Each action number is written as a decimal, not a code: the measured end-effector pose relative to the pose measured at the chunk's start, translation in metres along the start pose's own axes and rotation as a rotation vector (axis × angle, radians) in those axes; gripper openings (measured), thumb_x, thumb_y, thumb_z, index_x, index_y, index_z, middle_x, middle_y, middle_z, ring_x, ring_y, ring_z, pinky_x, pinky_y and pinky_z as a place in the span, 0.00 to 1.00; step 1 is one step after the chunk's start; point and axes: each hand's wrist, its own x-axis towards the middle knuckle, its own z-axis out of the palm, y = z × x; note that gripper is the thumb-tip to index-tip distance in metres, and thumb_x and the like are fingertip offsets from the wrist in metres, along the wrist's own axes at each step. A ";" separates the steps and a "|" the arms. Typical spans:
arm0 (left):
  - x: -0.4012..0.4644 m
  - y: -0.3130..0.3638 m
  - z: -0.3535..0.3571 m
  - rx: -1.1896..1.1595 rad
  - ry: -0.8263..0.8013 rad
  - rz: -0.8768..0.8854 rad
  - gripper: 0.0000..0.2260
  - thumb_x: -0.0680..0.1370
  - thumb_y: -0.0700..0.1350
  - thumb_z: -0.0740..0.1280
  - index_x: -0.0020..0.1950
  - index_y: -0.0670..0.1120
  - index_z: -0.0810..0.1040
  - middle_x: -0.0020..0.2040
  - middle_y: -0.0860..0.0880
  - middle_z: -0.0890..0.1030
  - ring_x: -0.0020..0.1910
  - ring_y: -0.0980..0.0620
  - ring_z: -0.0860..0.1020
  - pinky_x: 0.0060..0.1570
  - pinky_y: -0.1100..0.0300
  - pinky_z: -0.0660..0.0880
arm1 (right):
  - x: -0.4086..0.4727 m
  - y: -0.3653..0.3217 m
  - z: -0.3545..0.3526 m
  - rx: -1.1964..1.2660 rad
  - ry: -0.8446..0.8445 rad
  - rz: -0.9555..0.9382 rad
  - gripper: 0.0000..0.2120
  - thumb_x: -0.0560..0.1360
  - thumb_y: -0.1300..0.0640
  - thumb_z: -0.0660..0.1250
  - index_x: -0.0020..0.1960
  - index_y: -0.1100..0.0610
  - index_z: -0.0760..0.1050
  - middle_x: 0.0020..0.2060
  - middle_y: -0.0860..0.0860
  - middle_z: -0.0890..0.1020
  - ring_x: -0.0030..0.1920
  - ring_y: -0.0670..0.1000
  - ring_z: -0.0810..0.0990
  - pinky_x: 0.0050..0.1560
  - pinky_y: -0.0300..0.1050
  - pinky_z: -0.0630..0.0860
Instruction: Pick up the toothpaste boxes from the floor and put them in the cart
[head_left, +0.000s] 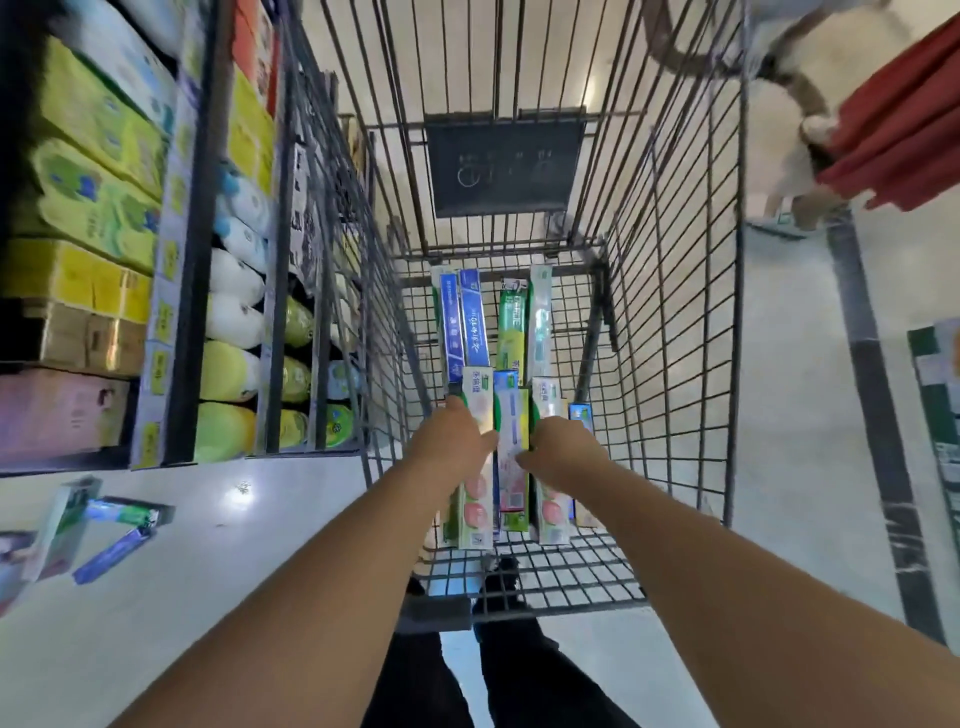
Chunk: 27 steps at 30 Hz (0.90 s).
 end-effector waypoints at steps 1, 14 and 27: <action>-0.010 0.001 -0.014 0.027 -0.012 0.024 0.30 0.79 0.57 0.63 0.73 0.38 0.62 0.68 0.40 0.72 0.63 0.41 0.74 0.55 0.53 0.73 | -0.008 -0.003 -0.011 -0.017 0.009 -0.021 0.11 0.76 0.52 0.67 0.45 0.61 0.75 0.37 0.52 0.75 0.41 0.54 0.76 0.35 0.41 0.70; -0.200 -0.056 -0.164 -0.024 0.147 0.113 0.22 0.82 0.57 0.59 0.63 0.38 0.73 0.57 0.34 0.76 0.51 0.40 0.78 0.47 0.52 0.72 | -0.146 -0.133 -0.113 -0.307 0.253 -0.387 0.15 0.78 0.52 0.63 0.57 0.63 0.77 0.53 0.59 0.80 0.55 0.59 0.79 0.49 0.46 0.75; -0.342 -0.267 -0.123 -0.107 0.270 -0.030 0.21 0.79 0.61 0.61 0.49 0.42 0.72 0.48 0.42 0.77 0.41 0.46 0.73 0.40 0.54 0.66 | -0.272 -0.242 0.018 -0.623 0.168 -0.595 0.16 0.79 0.51 0.62 0.57 0.63 0.77 0.52 0.60 0.81 0.54 0.60 0.80 0.53 0.49 0.78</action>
